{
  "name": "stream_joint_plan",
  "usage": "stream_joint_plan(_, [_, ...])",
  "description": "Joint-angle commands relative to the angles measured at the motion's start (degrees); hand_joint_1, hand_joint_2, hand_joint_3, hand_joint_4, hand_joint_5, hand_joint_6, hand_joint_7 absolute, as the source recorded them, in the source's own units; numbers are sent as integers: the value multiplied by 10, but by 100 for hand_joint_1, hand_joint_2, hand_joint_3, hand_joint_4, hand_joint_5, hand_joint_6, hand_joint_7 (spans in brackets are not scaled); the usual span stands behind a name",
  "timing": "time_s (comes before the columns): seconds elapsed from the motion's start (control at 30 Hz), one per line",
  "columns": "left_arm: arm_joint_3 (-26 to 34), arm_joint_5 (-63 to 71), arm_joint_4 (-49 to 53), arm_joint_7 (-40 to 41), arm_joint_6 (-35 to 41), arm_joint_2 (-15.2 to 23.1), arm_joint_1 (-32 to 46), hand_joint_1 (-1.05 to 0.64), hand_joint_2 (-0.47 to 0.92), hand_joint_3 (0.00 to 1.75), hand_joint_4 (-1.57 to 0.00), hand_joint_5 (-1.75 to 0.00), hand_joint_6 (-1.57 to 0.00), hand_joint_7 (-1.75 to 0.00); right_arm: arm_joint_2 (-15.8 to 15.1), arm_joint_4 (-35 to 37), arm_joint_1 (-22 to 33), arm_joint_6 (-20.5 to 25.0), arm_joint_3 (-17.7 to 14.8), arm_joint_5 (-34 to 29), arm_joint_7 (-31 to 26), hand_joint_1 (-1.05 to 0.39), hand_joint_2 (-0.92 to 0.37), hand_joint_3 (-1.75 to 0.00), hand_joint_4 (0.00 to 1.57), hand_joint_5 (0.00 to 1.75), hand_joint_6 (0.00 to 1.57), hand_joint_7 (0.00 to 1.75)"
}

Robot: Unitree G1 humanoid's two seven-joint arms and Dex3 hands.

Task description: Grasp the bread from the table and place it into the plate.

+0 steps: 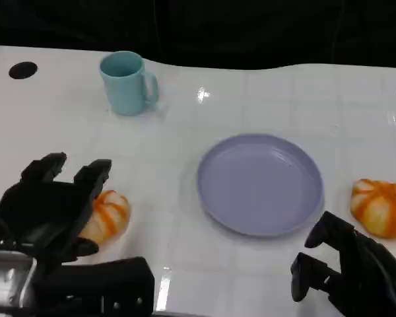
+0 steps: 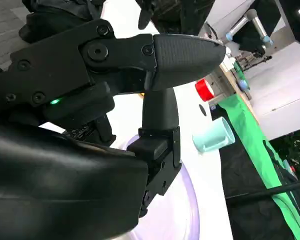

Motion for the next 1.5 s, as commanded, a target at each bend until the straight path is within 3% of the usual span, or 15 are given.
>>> stream_joint_plan(0.03, [-10,-26,66,-10,2,14,-45,-48,89,2,-6,-8,-20,-1,-4,1,0,-3,-3,1,1,-56,-92,-45,75,175,47,175])
stream_joint_plan(0.17, [-33,-57,173,1,-21,23,-99,-48,90,1,-10,-9,-22,-1,-4,-1,3,-2,-3,2,1,-55,-92,-45,74,175,47,175])
stream_joint_plan(0.5, [-111,-62,318,-7,-4,23,-178,-55,91,2,-13,-8,-19,-1,-5,-6,7,-4,-2,1,3,-55,-92,-48,75,175,48,175])
stream_joint_plan(0.87, [-154,-98,491,56,-20,8,-254,-56,92,0,-11,-6,-21,-1,-3,-10,10,-3,-2,-1,0,-56,-92,-47,75,175,47,175])
stream_joint_plan(1.0, [-155,-123,536,97,-39,2,-269,-49,91,0,-15,-8,-26,-3,-3,-12,12,-6,-1,-4,-1,-55,-92,-47,75,175,47,175])
stream_joint_plan(1.13, [-142,-165,557,136,-69,1,-273,-36,92,26,-33,-17,-42,-7,-4,-12,13,-6,0,-4,0,-55,-92,-48,75,175,47,175])
stream_joint_plan(1.2, [-137,-183,563,160,-92,4,-272,-35,92,30,-36,-19,-45,-8,-4,-12,13,-7,0,-4,1,-56,-92,-48,75,175,47,175])
stream_joint_plan(1.23, [-132,-194,566,178,-109,7,-271,-34,92,32,-64,-80,-78,-26,-3,-12,13,-7,0,-4,1,-55,-92,-48,75,175,47,175])
stream_joint_plan(1.27, [-130,-200,569,199,-125,10,-269,-34,92,32,-73,-111,-93,-36,-3,-12,13,-7,-1,-3,1,-55,-92,-48,75,175,47,175])
stream_joint_plan(1.3, [-127,-205,571,225,-143,12,-266,-33,92,33,-74,-142,-86,-83,-3,-13,13,-6,0,-3,0,-55,-92,-48,75,175,47,175])
stream_joint_plan(1.33, [-127,-207,574,242,-154,14,-265,-33,92,38,-81,-161,-73,-137,-3,-13,13,-5,0,-4,-1,-54,-92,-49,75,175,47,175])
stream_joint_plan(1.4, [-124,-213,576,261,-168,15,-263,-33,92,46,-83,-171,-65,-165,-3,-13,12,-3,-1,-3,-1,-54,-92,-49,75,175,47,175])
stream_joint_plan(1.5, [-118,-225,570,283,-189,17,-259,-31,92,59,-81,-174,-61,-174,-2,-8,10,-8,-2,-2,3,-55,-92,-48,75,175,47,175])
